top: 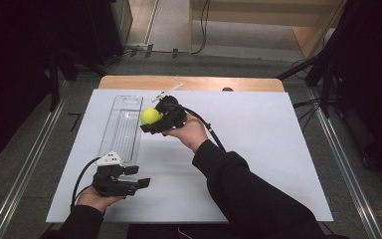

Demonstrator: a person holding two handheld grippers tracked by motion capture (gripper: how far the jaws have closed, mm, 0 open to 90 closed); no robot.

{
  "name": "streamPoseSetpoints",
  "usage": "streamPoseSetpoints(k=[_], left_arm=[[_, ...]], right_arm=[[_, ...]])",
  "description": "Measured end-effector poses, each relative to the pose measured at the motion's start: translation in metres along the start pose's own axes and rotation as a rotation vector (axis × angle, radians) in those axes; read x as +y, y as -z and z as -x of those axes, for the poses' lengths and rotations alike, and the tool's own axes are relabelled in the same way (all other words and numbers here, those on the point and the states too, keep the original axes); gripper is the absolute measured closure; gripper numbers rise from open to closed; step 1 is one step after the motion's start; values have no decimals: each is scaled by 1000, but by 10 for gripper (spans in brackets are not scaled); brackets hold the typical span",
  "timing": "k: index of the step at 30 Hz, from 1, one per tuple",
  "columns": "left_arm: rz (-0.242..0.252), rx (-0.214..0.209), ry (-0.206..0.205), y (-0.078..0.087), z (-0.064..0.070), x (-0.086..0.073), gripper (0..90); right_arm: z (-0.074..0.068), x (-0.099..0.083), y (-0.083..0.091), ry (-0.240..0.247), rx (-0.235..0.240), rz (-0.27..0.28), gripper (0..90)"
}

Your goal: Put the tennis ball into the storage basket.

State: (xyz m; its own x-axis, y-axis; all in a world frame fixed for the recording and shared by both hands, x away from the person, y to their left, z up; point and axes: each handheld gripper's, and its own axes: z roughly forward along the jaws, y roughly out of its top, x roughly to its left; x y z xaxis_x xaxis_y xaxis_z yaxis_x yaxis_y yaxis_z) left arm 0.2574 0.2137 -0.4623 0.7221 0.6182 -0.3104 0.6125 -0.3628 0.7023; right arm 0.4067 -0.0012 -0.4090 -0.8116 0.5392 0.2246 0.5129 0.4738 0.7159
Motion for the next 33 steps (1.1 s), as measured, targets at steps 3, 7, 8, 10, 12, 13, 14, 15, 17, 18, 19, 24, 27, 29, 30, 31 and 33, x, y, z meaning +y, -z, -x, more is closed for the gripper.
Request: streamPoseSetpoints(k=[3, 7, 8, 10, 12, 13, 14, 15, 17, 18, 19, 24, 27, 29, 30, 31, 33], left_arm=[[0, -1, 1, 0, 0, 0, 300], [1, 0, 0, 0, 0, 0, 300], [1, 0, 0, 0, 0, 0, 300], [4, 0, 1, 0, 0, 0, 300], [5, -2, 1, 0, 0, 0, 300], [5, -1, 1, 0, 0, 0, 300], [5, 0, 1, 0, 0, 0, 300], [4, -1, 1, 0, 0, 0, 300], [2, 2, -1, 0, 0, 0, 300], [5, 0, -1, 0, 0, 0, 300], [5, 2, -2, 0, 0, 0, 300], [5, 2, -1, 0, 0, 0, 300], [6, 1, -2, 0, 0, 0, 300], [5, 0, -2, 0, 0, 0, 300], [4, 1, -4, 1, 0, 0, 300], [5, 1, -4, 1, 0, 0, 300], [5, 1, -4, 1, 0, 0, 300]], right_arm=[[-1, 3, -3, 1, 0, -2, 235], [-2, 6, -6, -1, -2, -3, 235], [-2, 7, -7, 2, -2, -2, 235], [-3, 9, -9, 2, -1, -2, 235], [-4, 11, -10, 2, 0, 0, 235], [-4, 12, -11, 4, -1, 1, 235], [-5, 12, -11, 7, -1, -1, 235], [-5, 13, -12, 4, 2, 1, 235], [-7, 15, -15, 8, 2, -2, 235], [-7, 16, -15, 11, 3, -3, 235], [-8, 17, -17, 13, 3, -3, 235], [-11, 21, -21, 15, 10, -4, 235], [-13, 24, -24, 21, 9, -6, 235], [-14, 26, -27, 28, 10, -5, 235], [-15, 27, -28, 27, 13, -6, 235], [-15, 28, -30, 31, 15, -4, 235], [-17, 29, -33, 36, 15, -5, 235]])
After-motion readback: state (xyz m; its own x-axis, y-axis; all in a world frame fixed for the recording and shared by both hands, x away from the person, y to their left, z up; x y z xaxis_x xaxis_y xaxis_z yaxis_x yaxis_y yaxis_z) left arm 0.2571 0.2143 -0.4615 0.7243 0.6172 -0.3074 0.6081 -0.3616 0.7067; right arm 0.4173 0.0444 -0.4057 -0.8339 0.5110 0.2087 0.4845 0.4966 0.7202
